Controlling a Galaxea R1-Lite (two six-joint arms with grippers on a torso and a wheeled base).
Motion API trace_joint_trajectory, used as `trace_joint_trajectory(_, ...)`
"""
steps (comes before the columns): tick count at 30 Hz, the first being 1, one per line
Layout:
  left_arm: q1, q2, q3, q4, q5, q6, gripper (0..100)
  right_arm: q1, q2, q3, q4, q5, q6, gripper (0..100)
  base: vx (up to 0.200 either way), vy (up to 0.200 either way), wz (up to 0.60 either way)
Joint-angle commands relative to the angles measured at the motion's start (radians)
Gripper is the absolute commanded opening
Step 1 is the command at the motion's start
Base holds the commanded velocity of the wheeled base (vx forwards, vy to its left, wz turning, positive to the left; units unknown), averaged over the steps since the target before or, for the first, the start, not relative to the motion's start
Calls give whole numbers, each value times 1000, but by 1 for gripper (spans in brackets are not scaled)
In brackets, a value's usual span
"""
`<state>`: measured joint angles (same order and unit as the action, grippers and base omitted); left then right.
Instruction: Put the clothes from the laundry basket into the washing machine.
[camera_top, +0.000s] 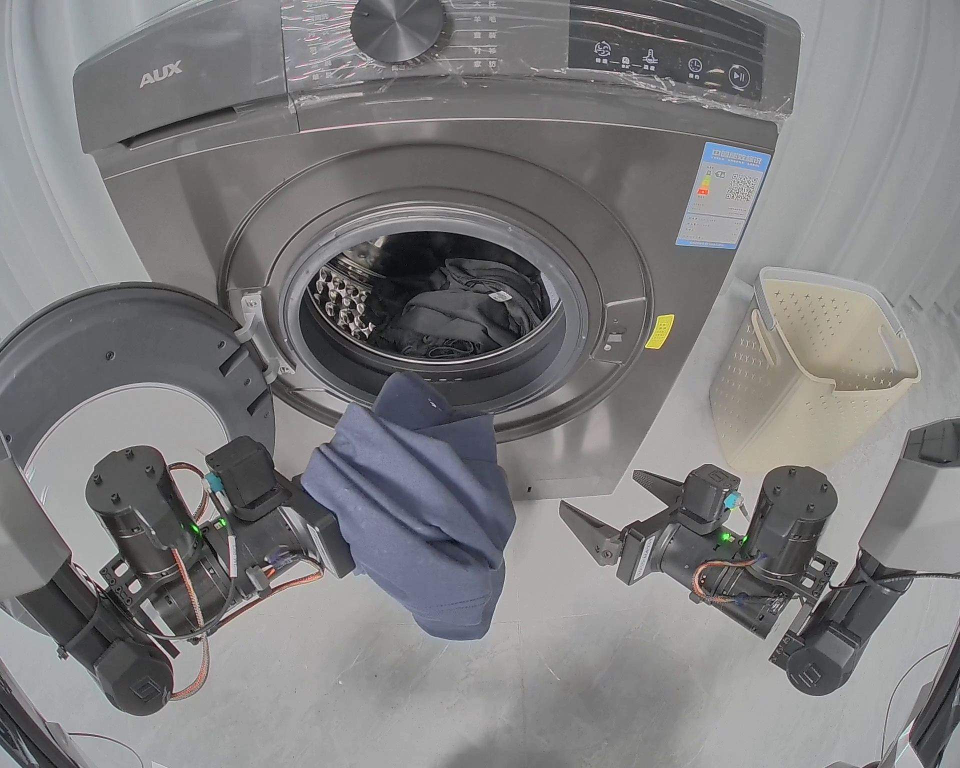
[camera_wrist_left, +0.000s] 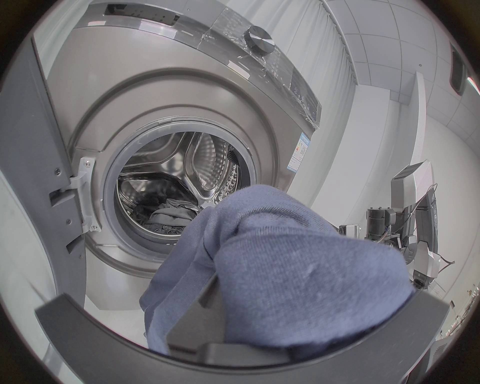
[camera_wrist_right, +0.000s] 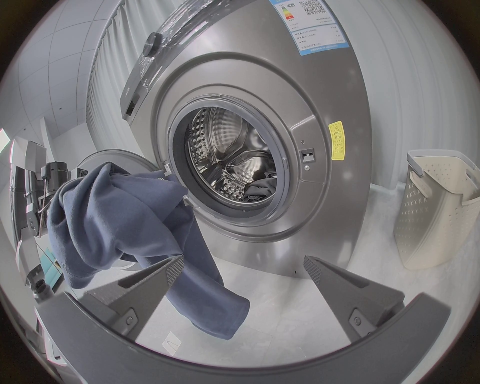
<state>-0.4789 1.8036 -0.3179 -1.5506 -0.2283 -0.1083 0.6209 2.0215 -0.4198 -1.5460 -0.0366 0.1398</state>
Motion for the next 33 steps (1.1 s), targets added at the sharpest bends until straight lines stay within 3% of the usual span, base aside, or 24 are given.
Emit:
trace_joint_trajectory(1,-1,11,0,0,0,-1,0,7,5,1,0,0,1,100,200,0,0)
trace_joint_trajectory(10,-3,23,2,0,1,-1,0,16,3,4,0,0,3,100,200,0,0)
trace_joint_trajectory(33,-4,33,-1,-2,1,-2,0,22,-1,10,0,0,3,100,0,0,0)
